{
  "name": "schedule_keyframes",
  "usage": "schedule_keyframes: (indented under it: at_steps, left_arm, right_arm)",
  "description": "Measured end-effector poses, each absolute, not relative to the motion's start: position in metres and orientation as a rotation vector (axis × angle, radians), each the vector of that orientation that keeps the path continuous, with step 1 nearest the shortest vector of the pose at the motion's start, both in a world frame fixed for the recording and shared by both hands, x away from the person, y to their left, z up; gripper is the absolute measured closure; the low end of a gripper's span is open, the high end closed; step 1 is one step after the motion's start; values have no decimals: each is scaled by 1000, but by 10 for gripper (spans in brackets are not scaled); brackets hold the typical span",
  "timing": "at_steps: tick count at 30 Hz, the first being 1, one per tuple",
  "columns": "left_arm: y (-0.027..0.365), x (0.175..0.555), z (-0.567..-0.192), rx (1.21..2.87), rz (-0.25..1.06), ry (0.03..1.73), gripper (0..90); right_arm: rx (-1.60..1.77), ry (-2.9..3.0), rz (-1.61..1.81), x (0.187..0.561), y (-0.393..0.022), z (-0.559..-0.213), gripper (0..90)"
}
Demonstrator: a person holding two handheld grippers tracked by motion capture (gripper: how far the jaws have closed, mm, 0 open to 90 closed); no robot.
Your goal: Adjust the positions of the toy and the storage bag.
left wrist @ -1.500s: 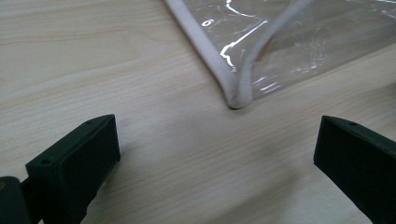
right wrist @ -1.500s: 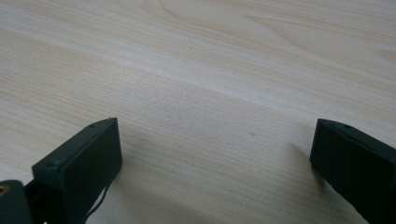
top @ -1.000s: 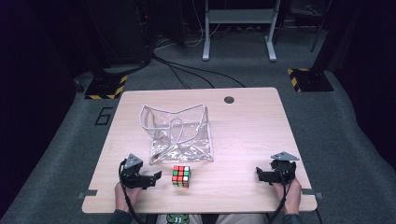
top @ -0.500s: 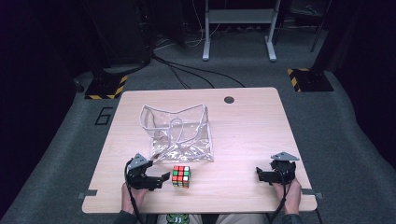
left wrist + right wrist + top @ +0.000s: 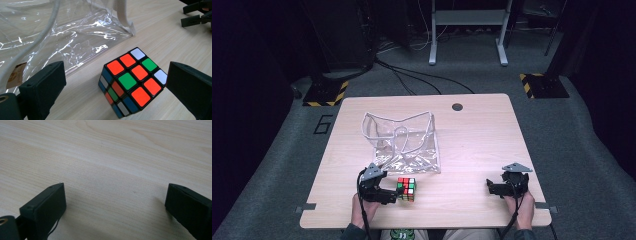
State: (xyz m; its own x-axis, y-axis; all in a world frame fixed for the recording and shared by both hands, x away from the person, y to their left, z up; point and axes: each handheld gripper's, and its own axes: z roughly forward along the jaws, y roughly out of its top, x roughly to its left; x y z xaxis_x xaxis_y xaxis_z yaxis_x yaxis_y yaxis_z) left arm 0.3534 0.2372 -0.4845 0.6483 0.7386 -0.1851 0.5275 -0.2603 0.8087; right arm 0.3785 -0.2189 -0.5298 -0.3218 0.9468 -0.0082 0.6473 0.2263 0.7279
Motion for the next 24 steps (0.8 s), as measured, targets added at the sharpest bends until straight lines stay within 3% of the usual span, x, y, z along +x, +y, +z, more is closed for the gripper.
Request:
schedule_keyframes:
  at_steps: [21,24]
  left_arm:
    - [207,354,-495,2026,259,963,3]
    - [204,353,-497,2046,271,964,48]
  right_arm:
    - [1464,2052,880,379,-219,-530,27]
    - [1464,2052,880,379,-219,-530,29]
